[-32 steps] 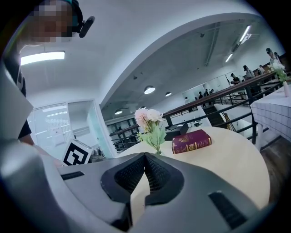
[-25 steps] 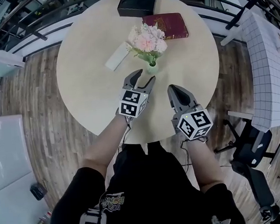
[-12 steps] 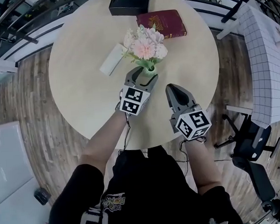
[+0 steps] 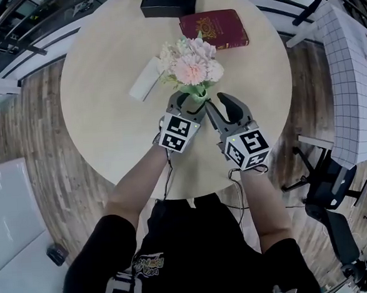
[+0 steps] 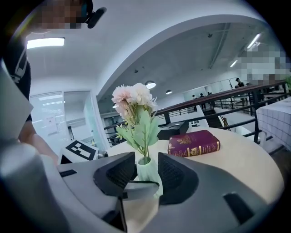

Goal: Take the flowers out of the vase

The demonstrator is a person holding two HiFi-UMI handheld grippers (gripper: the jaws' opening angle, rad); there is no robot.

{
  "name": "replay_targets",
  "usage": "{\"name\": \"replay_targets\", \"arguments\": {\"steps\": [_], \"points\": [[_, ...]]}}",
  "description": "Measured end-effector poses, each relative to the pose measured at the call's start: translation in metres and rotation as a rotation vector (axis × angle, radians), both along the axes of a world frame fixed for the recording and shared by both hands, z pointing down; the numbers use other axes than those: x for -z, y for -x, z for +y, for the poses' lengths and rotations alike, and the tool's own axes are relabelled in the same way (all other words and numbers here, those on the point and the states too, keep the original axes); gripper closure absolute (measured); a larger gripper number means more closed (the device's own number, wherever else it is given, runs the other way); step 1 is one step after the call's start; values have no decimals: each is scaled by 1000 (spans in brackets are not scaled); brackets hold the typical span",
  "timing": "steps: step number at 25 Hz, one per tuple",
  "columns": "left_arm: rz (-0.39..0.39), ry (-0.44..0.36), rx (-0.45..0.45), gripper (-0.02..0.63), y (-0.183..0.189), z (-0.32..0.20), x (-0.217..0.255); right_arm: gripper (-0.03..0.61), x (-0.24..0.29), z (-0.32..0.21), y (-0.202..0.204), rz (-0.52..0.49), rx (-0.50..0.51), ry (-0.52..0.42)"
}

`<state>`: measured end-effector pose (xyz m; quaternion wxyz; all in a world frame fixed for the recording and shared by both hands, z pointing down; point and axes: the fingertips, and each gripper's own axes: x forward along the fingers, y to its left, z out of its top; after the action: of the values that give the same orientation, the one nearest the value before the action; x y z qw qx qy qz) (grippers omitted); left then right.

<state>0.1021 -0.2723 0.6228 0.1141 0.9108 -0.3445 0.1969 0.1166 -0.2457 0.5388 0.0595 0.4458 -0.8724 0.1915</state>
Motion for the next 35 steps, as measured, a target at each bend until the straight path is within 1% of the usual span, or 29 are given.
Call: {"name": "replay_targets", "arguments": {"steps": [8,15,19,23,25,35], "points": [[12,-7,-22,360,-1,1,1,402,-11,-25,28,99,115,-20],[14,-12,-31,360,-1,1,2,402,-18,-38,39,136,145,-29],[20,-11,-30,360,-1,1,2,405,-18,-41,41,139,159,-42],[22,-9,-32,360,-1,2,2,430,-16,-43,41,137,152,-62],[24,-9,-36,360,-1,2,2,480,-14,-44,40,147,142,-76],[14,2,-38,359,-1,2,0,499,-4,-43,37,142,120,-88]]}}
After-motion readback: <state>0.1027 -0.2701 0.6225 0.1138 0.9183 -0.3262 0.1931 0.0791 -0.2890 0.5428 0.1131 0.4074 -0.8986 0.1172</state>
